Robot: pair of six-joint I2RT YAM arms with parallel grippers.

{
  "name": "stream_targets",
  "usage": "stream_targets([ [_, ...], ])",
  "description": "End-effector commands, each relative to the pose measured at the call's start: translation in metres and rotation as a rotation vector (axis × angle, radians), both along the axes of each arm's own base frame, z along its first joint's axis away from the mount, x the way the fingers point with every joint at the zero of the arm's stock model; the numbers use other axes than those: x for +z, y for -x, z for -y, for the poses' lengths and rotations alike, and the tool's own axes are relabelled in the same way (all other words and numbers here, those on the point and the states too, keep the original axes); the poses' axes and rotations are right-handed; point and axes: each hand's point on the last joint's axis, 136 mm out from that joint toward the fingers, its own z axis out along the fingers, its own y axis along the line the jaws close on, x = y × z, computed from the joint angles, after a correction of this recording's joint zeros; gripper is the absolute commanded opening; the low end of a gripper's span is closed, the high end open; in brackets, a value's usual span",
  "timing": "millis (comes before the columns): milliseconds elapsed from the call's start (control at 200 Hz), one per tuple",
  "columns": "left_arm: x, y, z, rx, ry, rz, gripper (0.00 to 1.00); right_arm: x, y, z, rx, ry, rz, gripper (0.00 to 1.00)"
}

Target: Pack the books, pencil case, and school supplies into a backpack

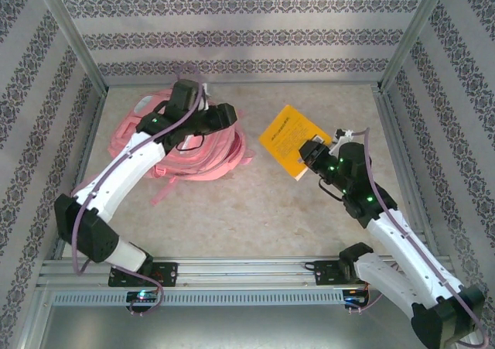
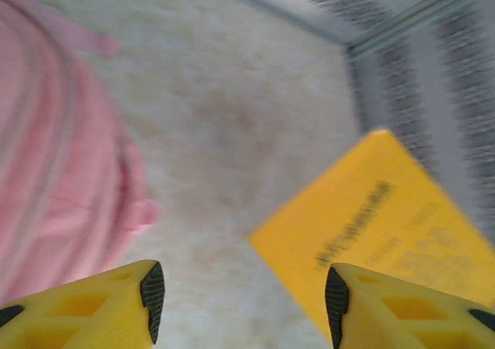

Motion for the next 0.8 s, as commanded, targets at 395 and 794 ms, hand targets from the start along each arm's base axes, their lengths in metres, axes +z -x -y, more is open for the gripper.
stream_targets([
  [395,-0.12,0.008,-0.029,-0.086,-0.878,-0.138,0.77,-0.015,0.011,0.011,0.047,0.025,-0.018,0.0],
  [794,-0.146,-0.02,-0.061,-0.03,-1.259,-0.043,0.62,-0.026,0.009,0.016,0.026,-0.029,-0.052,0.0],
])
